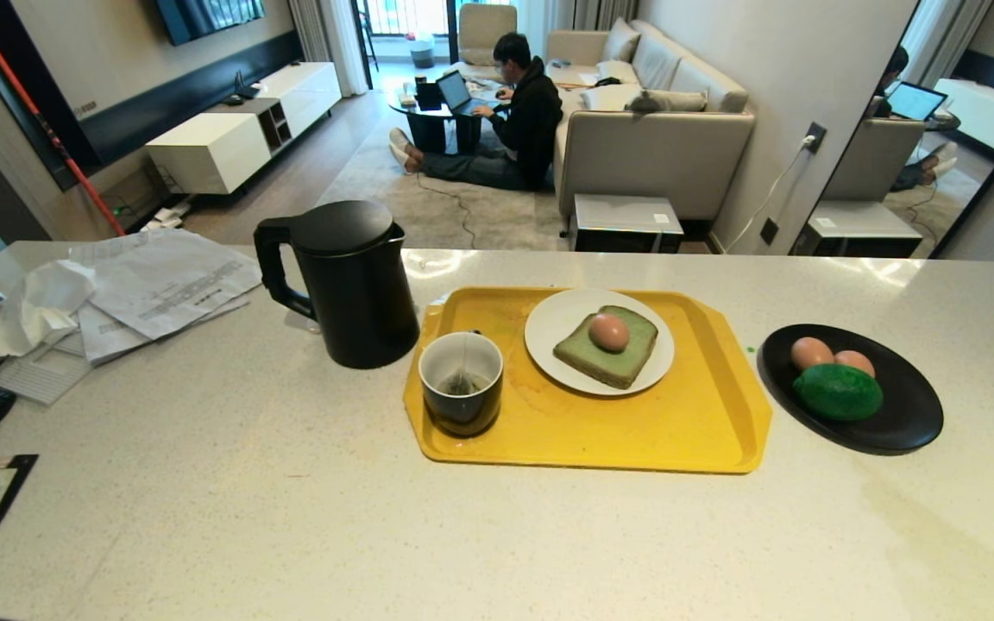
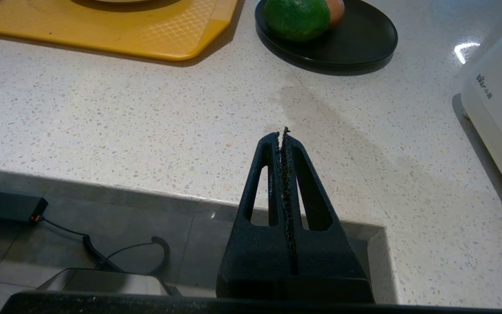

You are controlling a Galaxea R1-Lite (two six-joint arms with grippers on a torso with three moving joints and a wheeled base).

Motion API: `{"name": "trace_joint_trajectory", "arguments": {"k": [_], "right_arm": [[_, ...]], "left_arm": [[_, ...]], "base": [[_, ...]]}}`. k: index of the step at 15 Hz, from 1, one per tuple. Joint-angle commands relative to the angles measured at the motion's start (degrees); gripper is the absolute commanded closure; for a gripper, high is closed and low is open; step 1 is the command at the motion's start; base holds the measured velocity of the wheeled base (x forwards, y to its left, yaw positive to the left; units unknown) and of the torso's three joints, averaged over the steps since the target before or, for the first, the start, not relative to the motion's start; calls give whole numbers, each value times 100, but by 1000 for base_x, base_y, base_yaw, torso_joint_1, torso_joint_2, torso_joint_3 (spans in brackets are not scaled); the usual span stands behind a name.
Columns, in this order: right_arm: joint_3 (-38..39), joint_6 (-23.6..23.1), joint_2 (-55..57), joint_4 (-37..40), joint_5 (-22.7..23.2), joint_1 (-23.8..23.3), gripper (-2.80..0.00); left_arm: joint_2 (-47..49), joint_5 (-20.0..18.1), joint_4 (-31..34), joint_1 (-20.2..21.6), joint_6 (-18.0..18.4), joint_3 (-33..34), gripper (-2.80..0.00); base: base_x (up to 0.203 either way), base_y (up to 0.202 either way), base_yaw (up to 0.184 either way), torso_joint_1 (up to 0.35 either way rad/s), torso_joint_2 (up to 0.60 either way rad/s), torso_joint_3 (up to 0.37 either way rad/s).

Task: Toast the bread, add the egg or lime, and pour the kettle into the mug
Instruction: Pick up the kettle

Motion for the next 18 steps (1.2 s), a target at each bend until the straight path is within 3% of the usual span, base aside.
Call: {"name": "trace_joint_trajectory", "arguments": {"k": [1, 3, 9, 10, 13, 15, 18], "right_arm": [[9, -5, 2, 0, 4, 2, 0], [9, -5, 2, 0, 4, 2, 0], [9, -5, 2, 0, 4, 2, 0], [3, -5, 2, 0, 4, 2, 0], [9, -5, 2, 0, 4, 2, 0], [9, -5, 2, 0, 4, 2, 0], [9, -5, 2, 0, 11, 2, 0]], "left_arm": [[1114, 77, -26, -31, -58, -589, 0], [1905, 188, -275, -44, -123, -933, 0], [4492, 180, -2096, 23, -669, -1155, 0], [4789, 121, -2385, 69, -691, -1164, -280], [5466, -69, -3191, 196, -655, -1129, -280], [5771, -449, -3304, 454, -412, -1105, -280], [6406, -637, -3807, 698, -281, -1209, -280]], "base": [[0, 0, 0, 0, 0, 0], [0, 0, 0, 0, 0, 0], [0, 0, 0, 0, 0, 0], [0, 0, 0, 0, 0, 0], [0, 0, 0, 0, 0, 0], [0, 0, 0, 0, 0, 0], [0, 0, 0, 0, 0, 0]]}}
